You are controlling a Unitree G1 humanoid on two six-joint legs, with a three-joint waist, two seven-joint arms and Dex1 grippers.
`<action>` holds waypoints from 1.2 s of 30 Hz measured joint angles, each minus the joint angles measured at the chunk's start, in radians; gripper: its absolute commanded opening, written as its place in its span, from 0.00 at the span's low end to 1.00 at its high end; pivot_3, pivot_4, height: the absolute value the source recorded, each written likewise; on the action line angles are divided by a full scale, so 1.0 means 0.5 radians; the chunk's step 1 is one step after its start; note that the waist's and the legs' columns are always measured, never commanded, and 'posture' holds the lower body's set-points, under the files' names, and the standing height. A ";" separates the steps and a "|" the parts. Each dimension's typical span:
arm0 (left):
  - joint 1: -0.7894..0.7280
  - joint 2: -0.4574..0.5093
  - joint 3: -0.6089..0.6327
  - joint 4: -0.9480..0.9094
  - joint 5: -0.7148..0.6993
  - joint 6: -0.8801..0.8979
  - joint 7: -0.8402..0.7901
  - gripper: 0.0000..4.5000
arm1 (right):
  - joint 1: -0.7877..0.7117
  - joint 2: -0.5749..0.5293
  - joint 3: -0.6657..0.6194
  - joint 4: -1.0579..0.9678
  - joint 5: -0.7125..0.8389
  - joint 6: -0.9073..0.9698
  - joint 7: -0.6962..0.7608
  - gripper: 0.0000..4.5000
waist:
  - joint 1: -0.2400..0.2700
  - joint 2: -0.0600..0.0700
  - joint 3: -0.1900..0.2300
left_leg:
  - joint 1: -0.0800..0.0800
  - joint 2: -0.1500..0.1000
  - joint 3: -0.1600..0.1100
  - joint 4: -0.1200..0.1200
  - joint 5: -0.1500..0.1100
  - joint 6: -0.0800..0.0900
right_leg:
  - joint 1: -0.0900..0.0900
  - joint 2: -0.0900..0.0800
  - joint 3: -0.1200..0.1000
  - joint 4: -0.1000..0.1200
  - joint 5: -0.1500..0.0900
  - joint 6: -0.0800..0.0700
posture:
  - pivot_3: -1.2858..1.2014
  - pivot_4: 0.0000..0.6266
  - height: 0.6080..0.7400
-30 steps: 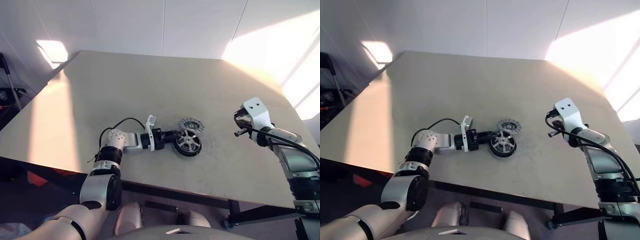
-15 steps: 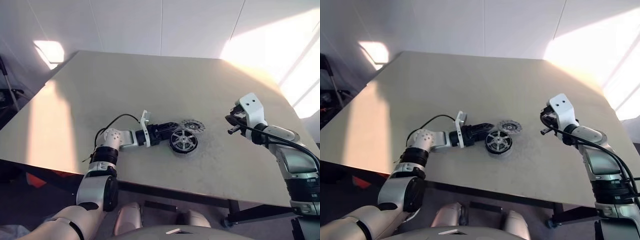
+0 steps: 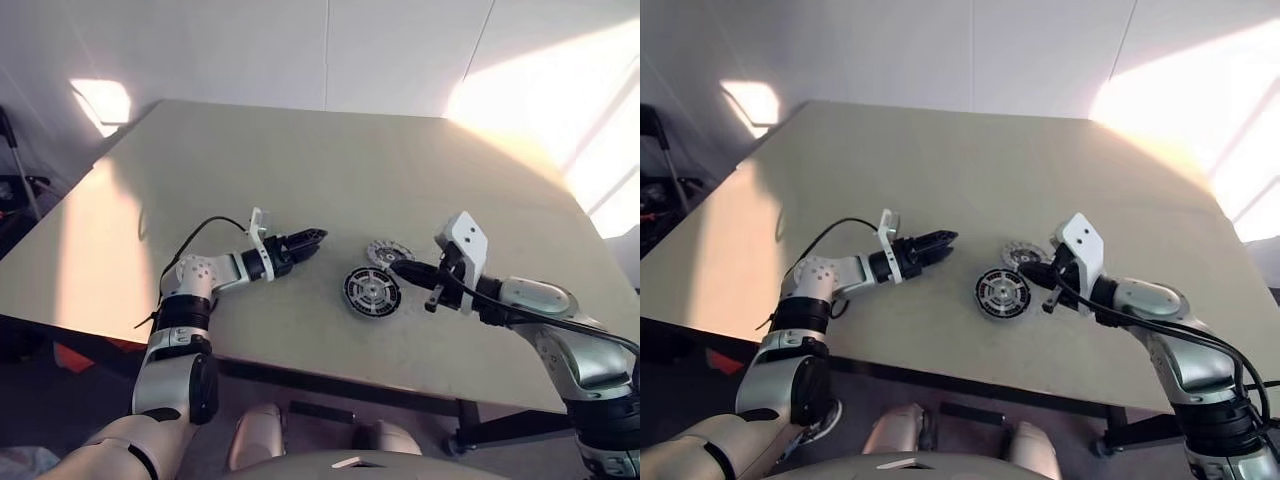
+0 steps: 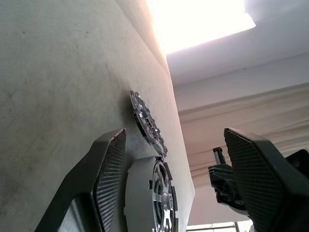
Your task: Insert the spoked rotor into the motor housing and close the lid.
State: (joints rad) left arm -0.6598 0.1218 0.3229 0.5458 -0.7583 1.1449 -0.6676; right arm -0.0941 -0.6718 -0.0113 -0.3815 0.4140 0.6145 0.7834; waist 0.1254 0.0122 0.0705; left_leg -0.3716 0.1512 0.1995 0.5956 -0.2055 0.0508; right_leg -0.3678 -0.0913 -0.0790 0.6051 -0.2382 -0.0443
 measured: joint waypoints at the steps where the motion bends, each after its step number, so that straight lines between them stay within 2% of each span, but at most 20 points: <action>1: 0.001 0.000 -0.005 -0.001 0.002 -0.011 0.001 0.76 | 0.000 0.017 0.020 0.003 -0.010 0.000 -0.007 0.00 | -0.002 0.000 0.000 | 0.001 0.000 0.000 -0.002 0.000 -0.001 | 0.000 0.000 0.000 0.000 0.000 0.000 | 0.52 0.00 1.00; 7: 0.026 0.004 -0.007 -0.002 0.032 -0.090 0.046 0.76 | -0.013 0.135 0.196 0.251 -0.152 -0.098 -0.063 0.00 | -0.002 0.000 0.000 | -0.005 -0.001 0.000 -0.003 0.000 -0.001 | -0.004 0.000 0.000 -0.001 0.003 -0.006 | 0.52 0.00 1.00; 12: 0.026 0.017 -0.008 0.017 0.071 -0.189 0.062 0.76 | -0.057 0.056 0.190 0.250 -0.180 -0.137 -0.017 0.00 | -0.001 0.000 0.000 | -0.004 -0.001 0.000 -0.002 0.000 0.000 | -0.004 0.000 0.000 0.000 0.003 -0.006 | 0.52 0.00 1.00; 15: 0.019 0.040 -0.003 0.074 0.079 -0.247 0.062 0.76 | -0.134 -0.129 0.126 0.147 -0.177 -0.161 0.103 0.00 | 0.002 0.000 0.001 | -0.004 -0.001 0.000 -0.001 0.000 0.000 | -0.003 0.000 0.000 0.000 0.003 -0.005 | 0.52 0.00 1.00; 19: 0.009 0.040 -0.012 0.098 0.084 -0.289 0.056 0.76 | -0.282 -0.589 0.131 0.027 -0.263 -0.353 0.454 0.00 | 0.006 -0.001 0.001 | -0.002 0.000 0.000 -0.001 -0.001 0.001 | -0.001 0.000 0.000 0.000 0.002 -0.003 | 0.52 0.00 1.00; 22: 0.003 0.041 -0.018 0.135 0.100 -0.323 0.050 0.77 | -0.379 -0.813 0.256 0.098 -0.466 -0.689 0.711 0.13 | 0.005 -0.003 0.001 | -0.001 0.000 0.000 -0.001 -0.001 0.002 | 0.000 0.001 0.000 0.000 0.001 -0.002 | 0.52 0.00 1.00; 23: -0.001 0.038 -0.020 0.148 0.110 -0.335 0.046 0.77 | -0.434 -0.853 0.339 0.169 -0.560 -0.845 0.801 0.21 | 0.001 -0.003 0.001 | -0.002 0.000 0.000 0.001 -0.001 0.002 | 0.000 0.000 0.000 0.000 0.001 -0.003 | 0.52 0.00 1.00; 26: -0.014 0.021 -0.031 0.176 0.120 -0.365 0.036 0.77 | -0.611 -0.846 0.539 0.365 -0.786 -1.222 0.973 0.43 | -0.007 -0.003 0.002 | -0.004 0.000 0.000 0.004 -0.001 0.003 | -0.003 0.000 0.000 0.003 0.002 -0.003 | 0.52 0.00 1.00; 31: 0.006 -0.003 -0.030 0.168 0.121 -0.385 0.031 0.77 | -0.971 -0.645 0.846 0.760 -1.151 -1.799 1.086 0.43 | -0.017 -0.003 0.001 | -0.007 0.001 0.000 0.007 0.003 0.010 | -0.007 0.000 0.000 0.009 0.003 -0.006 | 0.52 0.00 1.00; 36: 0.116 -0.022 -0.004 0.068 0.102 -0.396 0.062 0.77 | -1.272 -0.448 1.012 1.137 -1.362 -2.247 1.101 0.43 | -0.046 -0.003 0.001 | -0.017 0.004 0.000 0.016 0.000 0.016 | -0.012 0.000 -0.002 0.013 0.003 -0.007 | 0.52 0.00 1.00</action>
State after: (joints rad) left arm -0.6021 0.1107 0.3211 0.5796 -0.7075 0.9470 -0.6367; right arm -0.7299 -0.8960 0.4948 0.1872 -0.2668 -0.5092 1.3340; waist 0.1023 0.0108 0.0712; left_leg -0.3799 0.1531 0.1993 0.6036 -0.2055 0.0586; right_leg -0.3739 -0.0911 -0.0800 0.6115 -0.2366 -0.0478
